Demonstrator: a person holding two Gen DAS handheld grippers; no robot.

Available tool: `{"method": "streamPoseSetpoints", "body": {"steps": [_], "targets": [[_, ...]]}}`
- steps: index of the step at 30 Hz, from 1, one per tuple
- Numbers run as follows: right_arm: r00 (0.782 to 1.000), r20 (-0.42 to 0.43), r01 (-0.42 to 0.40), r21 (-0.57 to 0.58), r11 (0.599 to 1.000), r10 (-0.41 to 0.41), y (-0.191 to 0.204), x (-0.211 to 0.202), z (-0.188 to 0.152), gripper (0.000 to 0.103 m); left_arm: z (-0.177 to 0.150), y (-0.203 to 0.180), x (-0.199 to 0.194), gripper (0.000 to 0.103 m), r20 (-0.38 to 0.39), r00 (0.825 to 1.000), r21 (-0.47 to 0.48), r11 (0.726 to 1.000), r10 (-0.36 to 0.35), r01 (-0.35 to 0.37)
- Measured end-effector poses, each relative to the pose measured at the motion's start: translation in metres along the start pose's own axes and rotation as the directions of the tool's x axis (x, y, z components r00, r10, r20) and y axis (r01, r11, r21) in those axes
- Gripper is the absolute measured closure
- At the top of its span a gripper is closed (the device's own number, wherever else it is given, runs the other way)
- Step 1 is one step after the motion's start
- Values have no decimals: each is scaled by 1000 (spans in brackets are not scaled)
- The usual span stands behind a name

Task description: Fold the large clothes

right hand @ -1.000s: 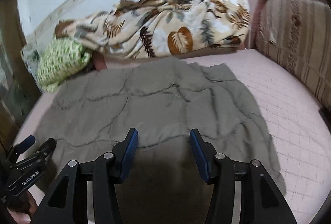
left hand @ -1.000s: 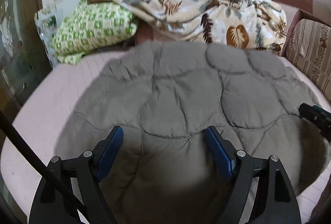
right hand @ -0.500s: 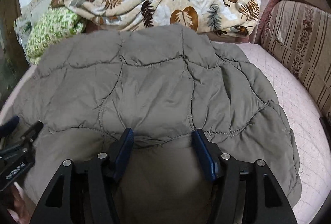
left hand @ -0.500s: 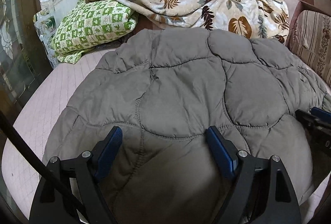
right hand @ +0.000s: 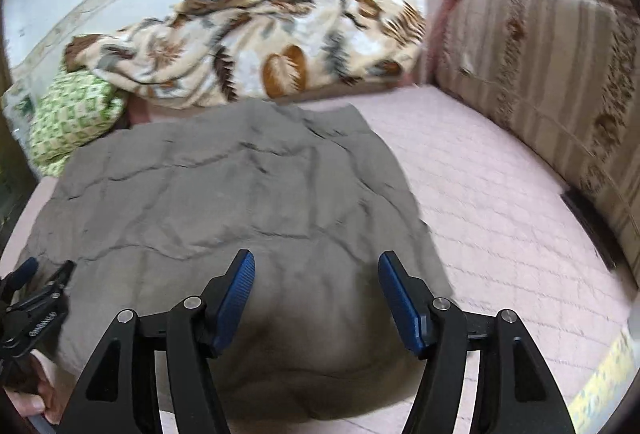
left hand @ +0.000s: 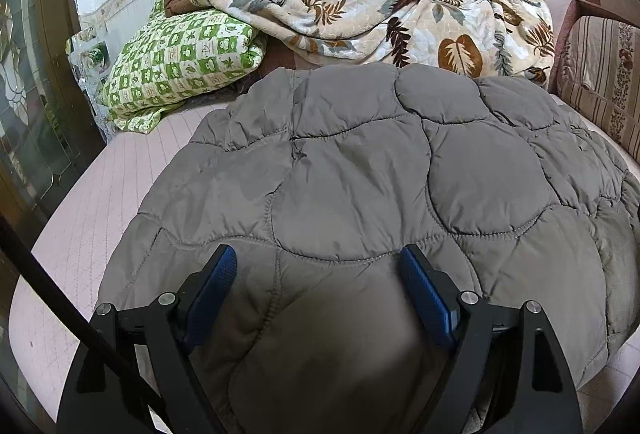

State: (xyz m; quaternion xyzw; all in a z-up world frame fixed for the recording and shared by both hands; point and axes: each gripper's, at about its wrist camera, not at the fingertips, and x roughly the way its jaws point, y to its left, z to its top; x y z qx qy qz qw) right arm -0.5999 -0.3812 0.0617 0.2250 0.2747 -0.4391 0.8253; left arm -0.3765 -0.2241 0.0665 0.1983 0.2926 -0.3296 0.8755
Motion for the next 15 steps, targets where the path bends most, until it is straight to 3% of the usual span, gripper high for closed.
{"method": "streamPoseSetpoints", "body": {"steps": [9,15], "targets": [[991,-136,-9,74,997,19,-12,32,-11,27,0,-1,0,20,0,1000,1,1000,2,-2],[993,-121,17,45,999,-11,-7,28,-8,26,0,-1,0,20,-1,1000,-2,1000,1,-1]]}}
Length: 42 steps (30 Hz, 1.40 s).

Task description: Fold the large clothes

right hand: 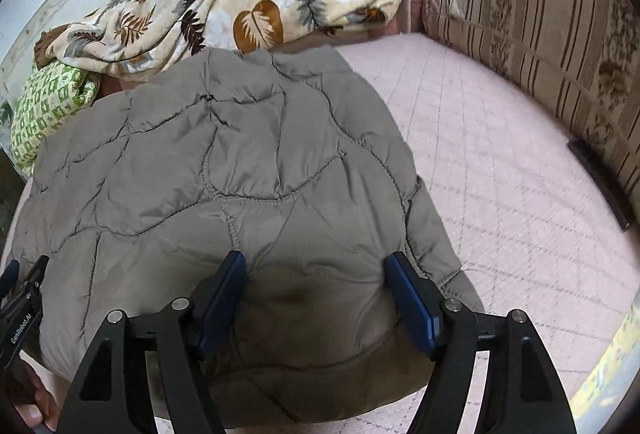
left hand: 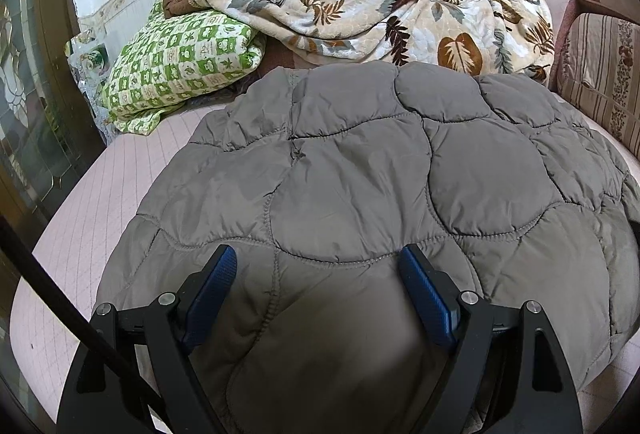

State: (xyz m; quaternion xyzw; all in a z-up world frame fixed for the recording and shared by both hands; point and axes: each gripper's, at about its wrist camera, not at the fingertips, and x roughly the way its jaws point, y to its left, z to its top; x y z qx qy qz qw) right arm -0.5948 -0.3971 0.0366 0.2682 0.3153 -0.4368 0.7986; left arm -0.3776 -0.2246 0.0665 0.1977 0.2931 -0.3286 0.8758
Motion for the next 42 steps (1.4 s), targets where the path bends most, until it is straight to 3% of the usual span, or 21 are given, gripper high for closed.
{"method": "streamPoseSetpoints", "body": {"steps": [6,13,16,19,23,33,42], "targets": [[989,137,-32,-124,992,49,27,-30,3,26,-1,2,-3,20,4,1000,-14,1000,-12,12],[979,146,-93,-308,947,144,83,-34,-15,26,-3,29,-27,20,42,999,-59,998,3,-1],[985,120,-72,-354,932,122,99,-25,-25,25,-9,42,-23,20,10,999,-54,998,38,-37],[994,54,-74,-358,931,99,100,-5,-25,19,-18,53,-4,17,-78,997,-86,996,7,-14],[994,8,-98,-314,944,106,94,11,-19,10,-18,52,-1,16,-78,997,-84,996,17,-24],[993,38,-93,-299,950,109,93,-2,-26,9,-19,48,-4,16,-74,997,-91,995,35,-42],[990,5,-133,-302,944,141,87,-5,-31,9,-35,55,-19,16,-75,997,-84,996,22,-28]]}}
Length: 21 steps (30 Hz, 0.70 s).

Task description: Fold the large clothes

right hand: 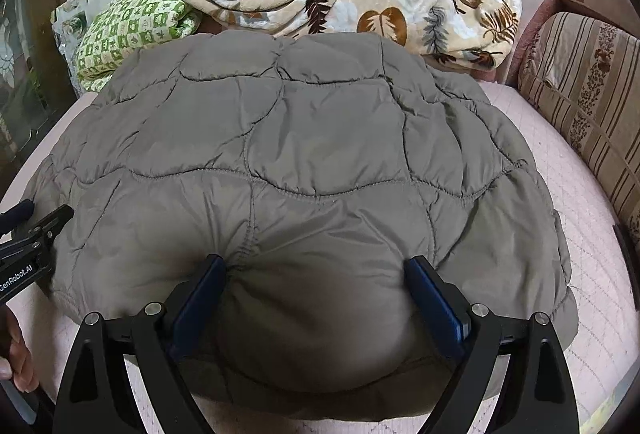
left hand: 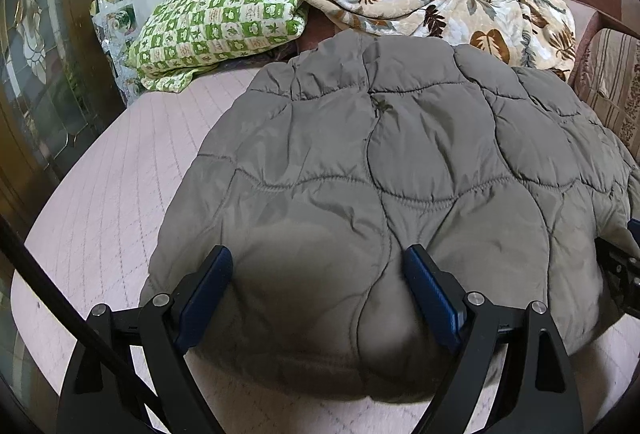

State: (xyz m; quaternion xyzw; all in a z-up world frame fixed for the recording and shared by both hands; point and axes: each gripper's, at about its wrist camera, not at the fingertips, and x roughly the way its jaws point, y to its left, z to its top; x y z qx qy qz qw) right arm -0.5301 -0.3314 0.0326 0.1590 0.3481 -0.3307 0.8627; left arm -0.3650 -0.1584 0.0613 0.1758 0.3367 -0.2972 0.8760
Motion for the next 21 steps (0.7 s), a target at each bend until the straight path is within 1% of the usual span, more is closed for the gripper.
{"method": "streamPoseSetpoints", "body": {"steps": [12,21], "targets": [[1000,8,6,-5,1000,-6,1,-8,-14,9,-16,-3,-10,16,14,1000,-1,1000,27,-27],[999,28,17,2,1000,-17,4,-9,-20,8,-25,-3,-13,15,46,998,-46,998,35,-32]]}}
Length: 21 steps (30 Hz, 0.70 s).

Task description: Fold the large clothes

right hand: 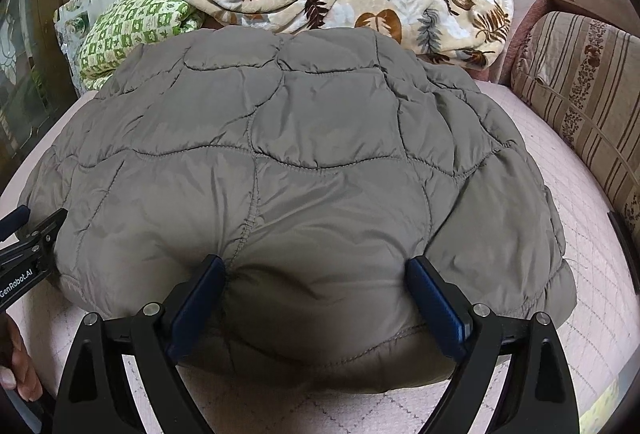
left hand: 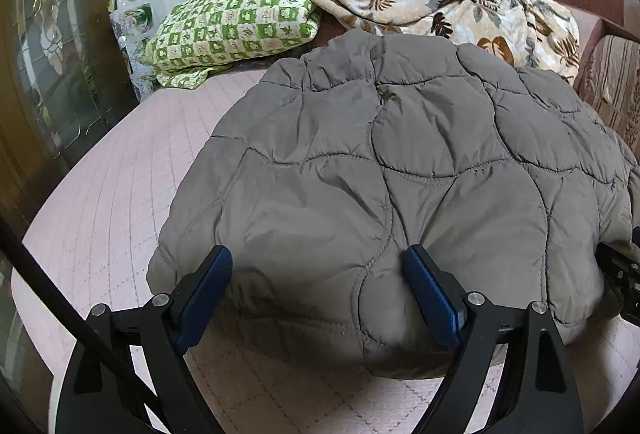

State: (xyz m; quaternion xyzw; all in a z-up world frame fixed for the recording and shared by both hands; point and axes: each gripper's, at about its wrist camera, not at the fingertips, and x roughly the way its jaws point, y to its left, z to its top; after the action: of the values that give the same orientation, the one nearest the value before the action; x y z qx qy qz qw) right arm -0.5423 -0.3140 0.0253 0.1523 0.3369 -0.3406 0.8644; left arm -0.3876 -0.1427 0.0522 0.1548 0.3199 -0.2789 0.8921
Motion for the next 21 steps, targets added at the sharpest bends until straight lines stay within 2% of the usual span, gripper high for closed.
{"method": "streamPoseSetpoints", "body": {"steps": [8,12,17,21], "targets": [[1000,27,-2,9,1000,2,0,-9,-3,8,-7,4,-15,16,41,999,-27,999,-24,25],[996,93,-6,18,1000,4,5,-29,-3,8,-6,11,-23,16,51,998,-67,997,-43,46],[977,212,-18,-68,998,32,23,-60,1,8,-1,28,-27,16,68,997,-98,995,-22,29],[973,232,-9,-24,1000,14,2,-67,5,8,4,44,-20,16,54,998,-130,991,-9,16]]}}
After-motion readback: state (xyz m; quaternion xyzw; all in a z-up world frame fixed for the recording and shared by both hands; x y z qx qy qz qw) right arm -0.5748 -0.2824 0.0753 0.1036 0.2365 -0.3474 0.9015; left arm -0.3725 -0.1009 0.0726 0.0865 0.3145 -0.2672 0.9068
